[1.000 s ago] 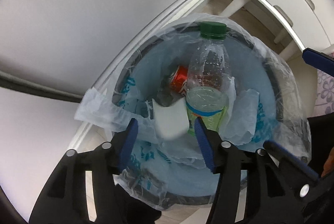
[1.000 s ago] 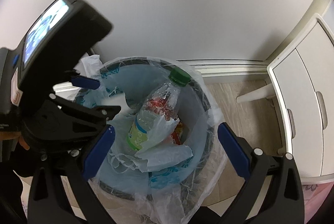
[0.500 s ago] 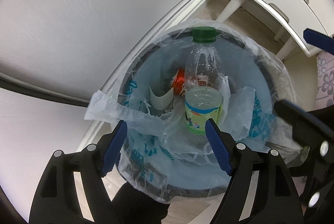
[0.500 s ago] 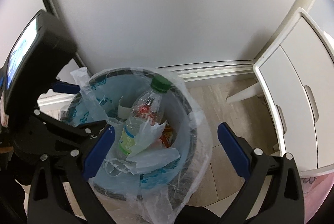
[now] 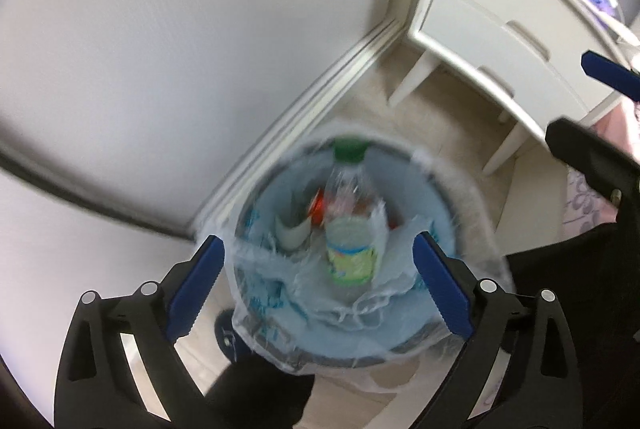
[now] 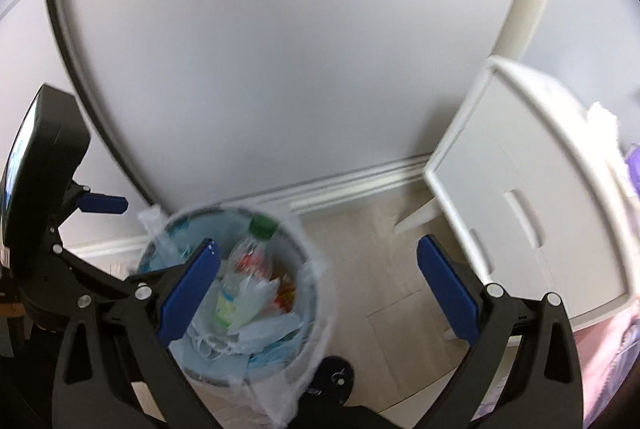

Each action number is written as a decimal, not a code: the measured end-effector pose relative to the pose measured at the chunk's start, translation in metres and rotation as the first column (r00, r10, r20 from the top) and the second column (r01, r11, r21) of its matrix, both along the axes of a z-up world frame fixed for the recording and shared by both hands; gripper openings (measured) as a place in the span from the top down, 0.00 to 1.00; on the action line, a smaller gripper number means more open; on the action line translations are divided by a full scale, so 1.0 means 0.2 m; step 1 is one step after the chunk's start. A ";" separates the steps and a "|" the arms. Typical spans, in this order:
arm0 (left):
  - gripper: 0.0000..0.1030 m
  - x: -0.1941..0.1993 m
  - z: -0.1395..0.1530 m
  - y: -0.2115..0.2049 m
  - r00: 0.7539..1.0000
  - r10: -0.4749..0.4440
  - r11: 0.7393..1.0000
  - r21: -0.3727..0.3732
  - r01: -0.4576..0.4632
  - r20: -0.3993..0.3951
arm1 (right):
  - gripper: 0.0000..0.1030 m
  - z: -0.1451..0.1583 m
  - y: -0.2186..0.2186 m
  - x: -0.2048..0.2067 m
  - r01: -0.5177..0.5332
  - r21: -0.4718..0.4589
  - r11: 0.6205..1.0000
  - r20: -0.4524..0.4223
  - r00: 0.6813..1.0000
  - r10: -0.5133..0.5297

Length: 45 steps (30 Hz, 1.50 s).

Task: Collect trash
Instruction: 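Move both open tools back up to the nightstand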

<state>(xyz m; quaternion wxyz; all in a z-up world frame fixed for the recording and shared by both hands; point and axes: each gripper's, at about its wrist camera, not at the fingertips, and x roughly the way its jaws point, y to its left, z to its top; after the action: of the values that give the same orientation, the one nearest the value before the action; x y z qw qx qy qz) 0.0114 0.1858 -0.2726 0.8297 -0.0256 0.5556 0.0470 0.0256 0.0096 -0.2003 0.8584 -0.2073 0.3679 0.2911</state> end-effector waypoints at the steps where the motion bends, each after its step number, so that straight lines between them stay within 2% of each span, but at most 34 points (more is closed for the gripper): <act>1: 0.10 0.02 0.05 -0.03 1.000 -0.017 1.000 0.010 0.017 0.016 | 0.07 0.05 -0.03 0.02 0.014 0.008 1.000 0.013 1.000 -0.014; 5: 0.07 0.11 0.24 -0.16 0.991 -0.101 0.994 0.048 0.096 0.092 | 0.07 0.22 -0.15 0.08 0.064 0.041 0.997 0.052 0.997 -0.066; 10: 0.06 0.23 0.46 -0.32 0.966 -0.178 0.981 0.110 0.159 0.186 | 0.07 0.40 -0.30 0.15 0.120 0.075 0.990 0.097 0.987 -0.127; 16: 0.06 0.39 0.71 -0.48 0.929 -0.241 0.969 0.121 0.215 0.280 | 0.07 0.54 -0.46 0.23 0.184 0.119 0.976 0.134 0.971 -0.199; 19: 0.06 0.45 0.77 -0.56 0.915 -0.265 0.963 0.134 0.234 0.303 | 0.07 0.57 -0.54 0.26 0.215 0.135 0.967 0.150 0.961 -0.234; 30: 0.06 0.69 0.87 -0.80 0.873 -0.368 0.928 0.180 0.325 0.320 | 0.07 0.71 -0.78 0.45 0.305 0.157 0.939 0.197 0.922 -0.332; 39: 0.06 0.91 0.88 -1.00 0.846 -0.421 0.907 0.170 0.386 0.325 | 0.07 0.79 -1.01 0.63 0.391 0.190 0.901 0.193 0.885 -0.424; 45: 0.06 1.07 0.89 -1.12 0.834 -0.443 0.896 0.168 0.410 0.328 | 0.07 0.80 -1.13 0.74 0.411 0.199 0.890 0.183 0.876 -0.446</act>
<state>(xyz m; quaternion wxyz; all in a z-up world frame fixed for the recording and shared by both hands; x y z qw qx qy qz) 0.2245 -0.0391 -0.0940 0.9066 0.1287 0.3838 -0.1195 0.1740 -0.2166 -0.0403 0.9508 -0.0849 0.2820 0.0958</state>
